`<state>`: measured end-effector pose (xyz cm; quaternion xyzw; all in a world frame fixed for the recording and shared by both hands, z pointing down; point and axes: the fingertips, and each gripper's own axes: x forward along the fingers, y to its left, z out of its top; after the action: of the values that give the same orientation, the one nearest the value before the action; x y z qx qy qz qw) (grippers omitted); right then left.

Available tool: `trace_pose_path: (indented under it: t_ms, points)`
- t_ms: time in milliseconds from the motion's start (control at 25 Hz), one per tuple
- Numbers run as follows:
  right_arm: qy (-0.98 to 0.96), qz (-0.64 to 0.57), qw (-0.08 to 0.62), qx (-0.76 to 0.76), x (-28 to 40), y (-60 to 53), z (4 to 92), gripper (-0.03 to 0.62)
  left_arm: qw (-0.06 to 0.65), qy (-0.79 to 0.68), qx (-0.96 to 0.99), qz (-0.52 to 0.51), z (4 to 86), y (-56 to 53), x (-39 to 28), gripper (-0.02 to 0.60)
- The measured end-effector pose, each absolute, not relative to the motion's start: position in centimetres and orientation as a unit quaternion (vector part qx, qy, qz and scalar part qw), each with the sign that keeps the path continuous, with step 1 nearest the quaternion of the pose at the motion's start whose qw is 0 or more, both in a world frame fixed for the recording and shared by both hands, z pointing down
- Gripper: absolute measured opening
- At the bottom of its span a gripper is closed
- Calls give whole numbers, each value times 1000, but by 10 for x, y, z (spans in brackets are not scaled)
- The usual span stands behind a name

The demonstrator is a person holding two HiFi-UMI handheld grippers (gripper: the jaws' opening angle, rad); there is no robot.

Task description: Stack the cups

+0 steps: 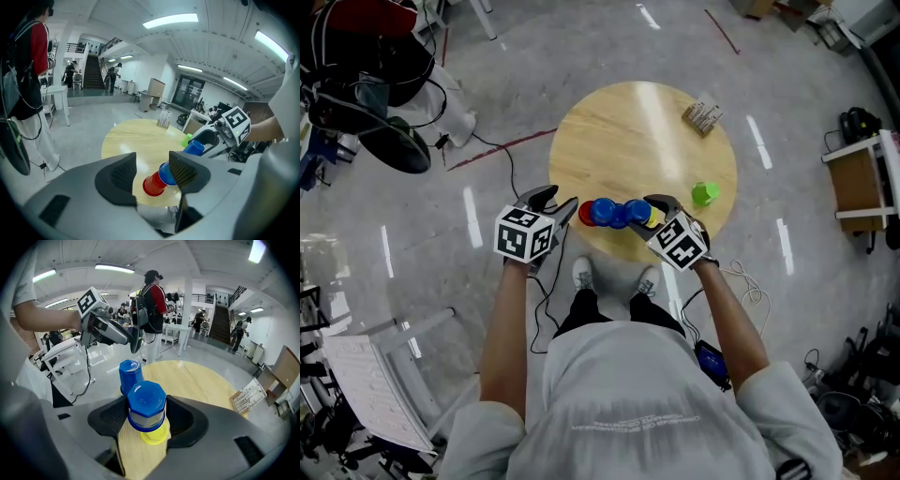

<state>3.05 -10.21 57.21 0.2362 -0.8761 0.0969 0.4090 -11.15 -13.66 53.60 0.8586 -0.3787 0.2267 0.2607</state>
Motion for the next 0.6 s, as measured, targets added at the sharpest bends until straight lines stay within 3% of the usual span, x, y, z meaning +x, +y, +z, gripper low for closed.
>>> trace_pose_path:
  t_ms: [600]
  points:
    - [-871,95,410,252,30,-104,583,278,268,-369,858,236,543,-134,-114,235]
